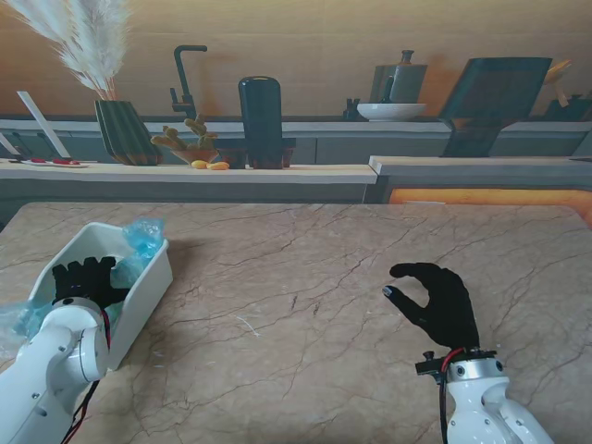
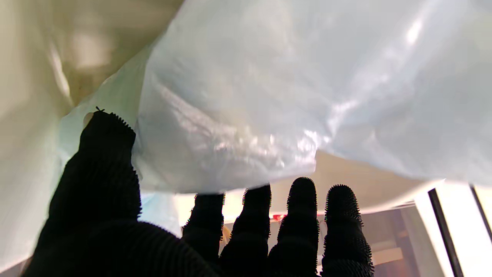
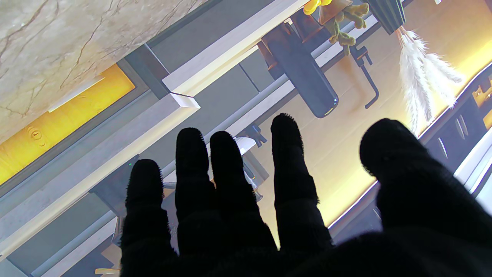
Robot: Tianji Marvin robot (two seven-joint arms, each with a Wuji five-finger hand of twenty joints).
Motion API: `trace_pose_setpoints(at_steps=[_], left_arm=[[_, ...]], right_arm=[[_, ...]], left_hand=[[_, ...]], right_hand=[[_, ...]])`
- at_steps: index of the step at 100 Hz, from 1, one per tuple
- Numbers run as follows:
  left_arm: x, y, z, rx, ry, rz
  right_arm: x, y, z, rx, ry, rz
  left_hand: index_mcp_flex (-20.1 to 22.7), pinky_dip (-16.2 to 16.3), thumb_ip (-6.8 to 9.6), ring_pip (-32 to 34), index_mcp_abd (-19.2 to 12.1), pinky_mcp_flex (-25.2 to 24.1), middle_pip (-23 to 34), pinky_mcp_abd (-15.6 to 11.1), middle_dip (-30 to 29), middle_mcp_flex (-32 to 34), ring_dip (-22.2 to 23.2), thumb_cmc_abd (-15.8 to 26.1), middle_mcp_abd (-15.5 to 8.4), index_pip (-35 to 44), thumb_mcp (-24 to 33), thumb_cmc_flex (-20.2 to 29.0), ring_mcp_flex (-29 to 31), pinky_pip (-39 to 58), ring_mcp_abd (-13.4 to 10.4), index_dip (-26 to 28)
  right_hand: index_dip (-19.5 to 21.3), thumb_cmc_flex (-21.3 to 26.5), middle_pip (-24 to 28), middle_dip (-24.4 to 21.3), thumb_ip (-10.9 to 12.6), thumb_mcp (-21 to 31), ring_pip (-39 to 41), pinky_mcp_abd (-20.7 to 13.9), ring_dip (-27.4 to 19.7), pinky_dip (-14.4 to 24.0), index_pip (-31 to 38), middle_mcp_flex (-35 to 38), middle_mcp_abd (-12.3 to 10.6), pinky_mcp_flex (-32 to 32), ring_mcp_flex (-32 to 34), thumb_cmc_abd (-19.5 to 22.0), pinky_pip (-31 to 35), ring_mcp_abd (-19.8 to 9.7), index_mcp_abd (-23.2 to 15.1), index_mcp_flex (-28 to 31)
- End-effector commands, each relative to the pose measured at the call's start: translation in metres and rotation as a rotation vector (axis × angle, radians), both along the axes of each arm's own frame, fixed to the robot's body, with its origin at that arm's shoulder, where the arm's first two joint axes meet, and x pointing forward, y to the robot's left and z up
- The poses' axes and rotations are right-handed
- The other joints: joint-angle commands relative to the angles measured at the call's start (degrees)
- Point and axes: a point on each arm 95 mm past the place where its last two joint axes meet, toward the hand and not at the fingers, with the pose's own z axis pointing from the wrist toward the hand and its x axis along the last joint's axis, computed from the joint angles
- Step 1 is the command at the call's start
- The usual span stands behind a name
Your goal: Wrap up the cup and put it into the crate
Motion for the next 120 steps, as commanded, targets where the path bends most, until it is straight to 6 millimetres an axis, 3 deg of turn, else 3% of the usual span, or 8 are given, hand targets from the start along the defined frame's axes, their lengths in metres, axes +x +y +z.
trace_pose_setpoints(at_steps=[1, 45, 70, 91, 105, 120], left_arm=[[0.0, -0.005, 0.008, 0.002, -0.023, -0.02], [-0.007, -0.015, 0.034, 0.015, -0.107, -0.12], [-0.016, -0.031, 0.056, 0.014, -0.181, -0.231], [-0.024, -0.069, 0.07, -0.18, -0.264, -0.406], [-0.027, -0.103, 0.07, -0.324, -0.266, -0.524], [-0.03, -0.138, 0.064, -0.571, -0.244, -0.643]], right_arm=[[0.0, 0.002, 0.0, 0.004, 0.002, 0.003], [0.001, 0.003, 0.0, -0.002, 0.007, 0.017], [0.003, 0.006, 0.0, -0.009, 0.019, 0.044], [0.007, 0.014, 0.002, -0.019, 0.041, 0.094], [0.009, 0.019, 0.003, -0.018, 0.053, 0.14], [0.009, 0.023, 0.004, -0.01, 0.049, 0.215]], left_hand=[[0.43, -0.97, 2.25, -1.31, -0.9, -0.79, -1.9, -0.94, -0.6, -2.28, -0.65, 3.45, 1.27, -2.2, -1.28, 0.63, -1.98, -1.66, -0.01, -0.88], [1.54, -2.35, 2.39, -2.19, -0.66, 0.13, -3.08, -1.11, -1.08, -1.82, -2.09, 4.14, 1.48, -3.12, -2.77, 1.54, -1.72, -3.01, 0.5, -1.14], [2.08, -2.92, 2.28, -2.0, -0.47, 0.42, -3.62, -0.74, -1.4, -1.31, -2.56, 4.29, 1.74, -3.64, -3.95, 1.14, -1.52, -3.05, 0.84, -1.33], [3.47, -3.63, 2.18, -2.19, -0.59, 1.48, -4.74, 0.02, -2.13, 0.54, -3.28, 4.44, 2.16, -4.53, -5.88, -0.45, -0.01, -3.03, 1.34, -1.72], [4.34, -4.57, 1.94, -2.17, -0.95, 2.79, -5.81, 0.47, -2.74, 1.9, -3.56, 5.28, 2.36, -5.41, -6.69, -2.48, 1.5, -3.45, 1.71, -2.06], [4.97, -5.39, 2.03, -2.65, 0.23, 3.27, -6.89, 0.4, -3.21, 2.6, -3.99, 4.53, 2.79, -6.06, -6.54, -2.85, 2.19, -3.76, 1.62, -2.02]], right_hand=[[-0.04, 0.82, 0.68, 0.13, 3.0, -1.28, 0.91, 0.17, 0.41, 0.04, 0.33, 0.75, 0.71, -0.14, 1.12, 2.85, 0.73, 0.36, -0.16, 1.04], [-0.04, 0.84, 0.65, 0.12, 3.01, -1.23, 0.81, 0.22, 0.36, 0.04, 0.3, 0.77, 0.7, -0.11, 1.07, 2.79, 0.74, 0.3, -0.18, 0.97], [-0.08, 0.83, 0.58, 0.09, 3.0, -1.22, 0.75, 0.17, 0.34, 0.04, 0.19, 0.72, 0.64, -0.05, 1.11, 2.59, 0.76, 0.31, -0.17, 0.76], [-0.29, 0.61, 0.23, -0.03, 2.98, -1.16, 0.42, 0.09, 0.19, 0.04, -0.48, 0.35, 0.52, 0.03, 0.92, 2.27, 0.8, 0.17, -0.46, -0.76], [-3.1, -0.79, -1.0, -0.54, 3.21, -0.24, -0.24, -0.39, -0.07, 0.05, -6.35, -1.53, 0.14, 0.35, 0.63, 1.0, 0.95, -0.4, -0.15, -10.4], [-4.18, -2.89, -2.14, -0.87, 2.77, 1.54, -1.54, -0.89, -0.49, 0.21, -7.06, -3.51, -0.73, 0.95, 0.39, -1.39, 1.5, -1.18, -0.71, -14.4]])
